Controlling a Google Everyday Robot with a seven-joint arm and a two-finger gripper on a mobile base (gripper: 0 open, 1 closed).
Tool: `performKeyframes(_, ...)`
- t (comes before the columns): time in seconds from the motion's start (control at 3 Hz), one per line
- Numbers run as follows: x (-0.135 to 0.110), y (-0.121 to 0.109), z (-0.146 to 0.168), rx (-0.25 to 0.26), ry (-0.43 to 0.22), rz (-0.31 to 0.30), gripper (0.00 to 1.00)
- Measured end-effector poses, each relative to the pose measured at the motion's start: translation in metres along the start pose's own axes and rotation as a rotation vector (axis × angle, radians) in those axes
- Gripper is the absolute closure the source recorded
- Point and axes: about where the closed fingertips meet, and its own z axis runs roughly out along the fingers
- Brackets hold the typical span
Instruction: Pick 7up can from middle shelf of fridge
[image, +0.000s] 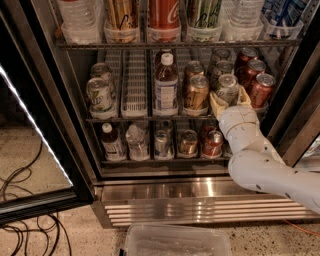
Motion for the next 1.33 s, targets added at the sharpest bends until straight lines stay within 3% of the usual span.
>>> performKeyframes(0.67, -0.037, -0.016, -0.012, -0.011, -0.073, 0.087, 1.00)
performKeyframes(1.0, -0.054, -0.013, -0.025, -0.080, -0.086, 0.152, 1.00)
performKeyframes(1.33, -0.054, -0.005, -0.041, -0.177, -0.027, 0.174, 1.00)
